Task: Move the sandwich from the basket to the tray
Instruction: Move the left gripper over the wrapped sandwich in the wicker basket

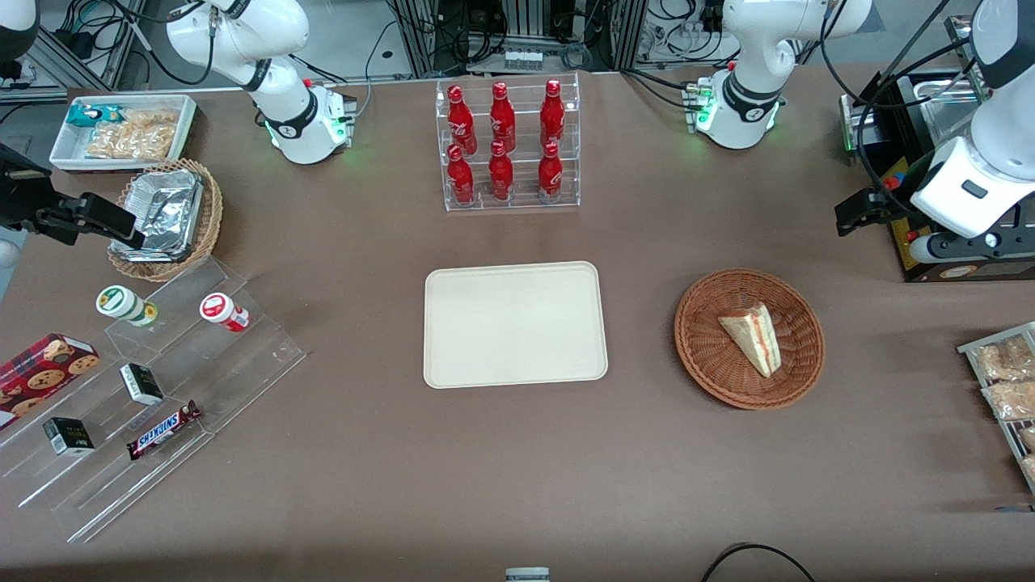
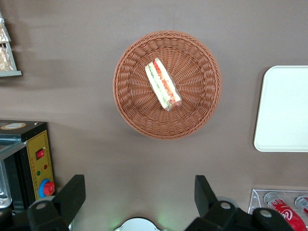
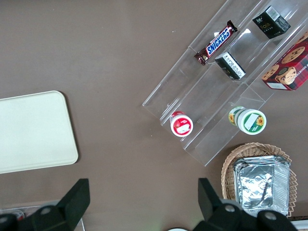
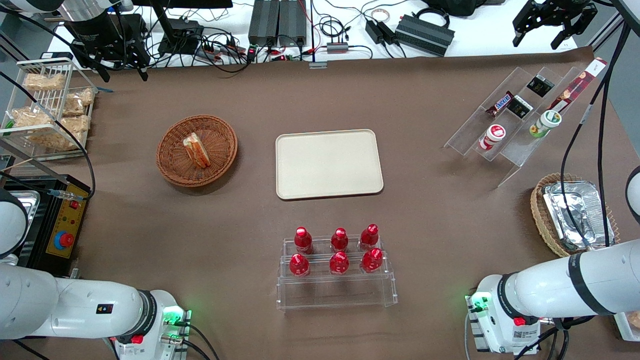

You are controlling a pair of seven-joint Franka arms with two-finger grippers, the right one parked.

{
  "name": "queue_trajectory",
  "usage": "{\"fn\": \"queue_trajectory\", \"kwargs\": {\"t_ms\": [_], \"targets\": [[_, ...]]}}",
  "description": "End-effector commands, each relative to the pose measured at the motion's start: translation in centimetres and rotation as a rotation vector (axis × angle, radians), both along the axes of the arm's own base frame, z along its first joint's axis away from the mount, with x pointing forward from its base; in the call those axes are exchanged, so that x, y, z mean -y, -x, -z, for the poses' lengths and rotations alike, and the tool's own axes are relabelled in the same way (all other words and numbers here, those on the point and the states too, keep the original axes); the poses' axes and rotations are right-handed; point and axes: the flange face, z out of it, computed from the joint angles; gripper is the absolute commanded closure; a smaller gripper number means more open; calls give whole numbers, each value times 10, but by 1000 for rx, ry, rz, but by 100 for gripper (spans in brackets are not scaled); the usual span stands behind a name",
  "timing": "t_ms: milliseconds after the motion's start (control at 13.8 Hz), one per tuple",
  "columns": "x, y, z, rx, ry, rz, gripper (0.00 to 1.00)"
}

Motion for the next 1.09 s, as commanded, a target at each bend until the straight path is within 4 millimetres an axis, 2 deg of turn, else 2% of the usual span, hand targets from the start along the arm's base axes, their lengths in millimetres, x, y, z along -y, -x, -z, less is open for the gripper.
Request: {"fn": "queue_trajectory", "kwargs": {"t_ms": [0,290,725,1014], "targets": [[5,-4,5,17,10,21,0],[5,-2,27,-32,9,23,0],[5,-3,98,-61,5,23,0],[5,7,146,-22,6,28,0]]}}
